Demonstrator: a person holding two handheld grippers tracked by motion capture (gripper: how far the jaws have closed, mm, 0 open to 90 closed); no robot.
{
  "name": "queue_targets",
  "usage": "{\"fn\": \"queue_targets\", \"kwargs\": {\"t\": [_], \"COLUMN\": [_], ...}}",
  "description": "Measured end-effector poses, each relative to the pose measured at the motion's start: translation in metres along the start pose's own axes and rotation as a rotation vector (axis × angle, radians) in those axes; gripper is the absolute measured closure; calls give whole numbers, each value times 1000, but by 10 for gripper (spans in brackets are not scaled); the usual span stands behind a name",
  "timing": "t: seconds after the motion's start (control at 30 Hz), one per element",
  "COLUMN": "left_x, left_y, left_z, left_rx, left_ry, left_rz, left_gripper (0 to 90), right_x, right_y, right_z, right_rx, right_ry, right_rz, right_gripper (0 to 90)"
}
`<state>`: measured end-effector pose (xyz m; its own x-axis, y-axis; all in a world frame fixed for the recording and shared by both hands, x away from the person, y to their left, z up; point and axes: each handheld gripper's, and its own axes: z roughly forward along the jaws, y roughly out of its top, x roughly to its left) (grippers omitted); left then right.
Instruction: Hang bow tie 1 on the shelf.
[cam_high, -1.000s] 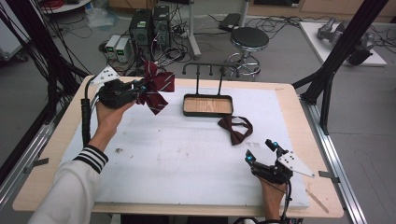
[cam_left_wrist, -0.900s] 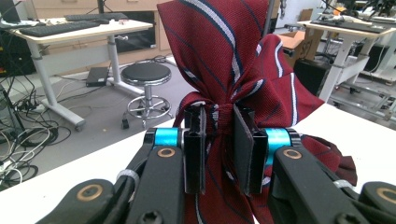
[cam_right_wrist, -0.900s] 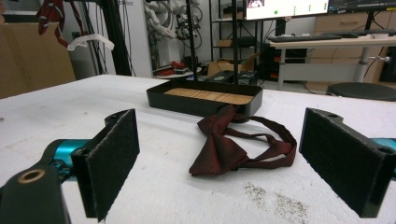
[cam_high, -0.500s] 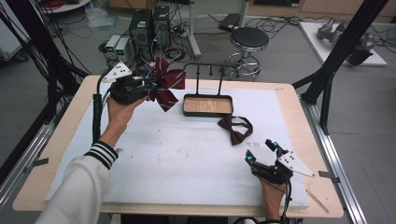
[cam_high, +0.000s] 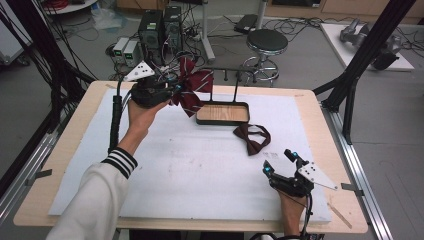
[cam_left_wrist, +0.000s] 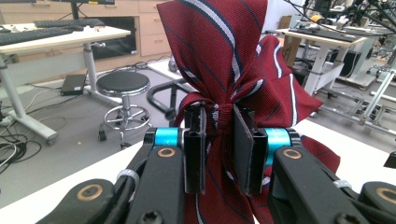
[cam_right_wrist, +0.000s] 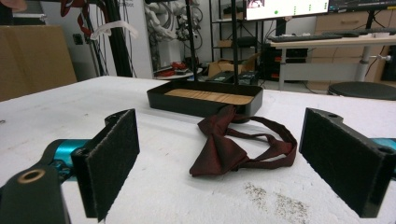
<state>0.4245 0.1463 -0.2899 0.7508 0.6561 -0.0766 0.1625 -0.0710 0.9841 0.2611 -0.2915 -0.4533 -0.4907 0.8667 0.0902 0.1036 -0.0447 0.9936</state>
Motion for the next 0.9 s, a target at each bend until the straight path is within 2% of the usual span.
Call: {"fn": "queue_targets", "kwargs": {"t": [0.1, 0.13, 0.57, 0.9], "left_x": [-4, -6, -20, -23], "left_y": [3, 5, 12, 15], "left_z": [4, 6, 26, 42], "left_rx": [1, 1, 13, 17], "left_ry": [-9, -13, -49, -88], "left_rz": [7, 10, 30, 30], "left_gripper": [754, 754, 754, 754], "right_x": [-1, -1, -1, -1], "right_y": [0, 0, 0, 0], "right_z": [0, 0, 0, 0], "right_rx": [-5, 0, -6, -7], "right_ry": [1, 1, 1, 2], "right_rz": [-9, 2, 2, 5], "right_gripper": [112, 112, 112, 112]}}
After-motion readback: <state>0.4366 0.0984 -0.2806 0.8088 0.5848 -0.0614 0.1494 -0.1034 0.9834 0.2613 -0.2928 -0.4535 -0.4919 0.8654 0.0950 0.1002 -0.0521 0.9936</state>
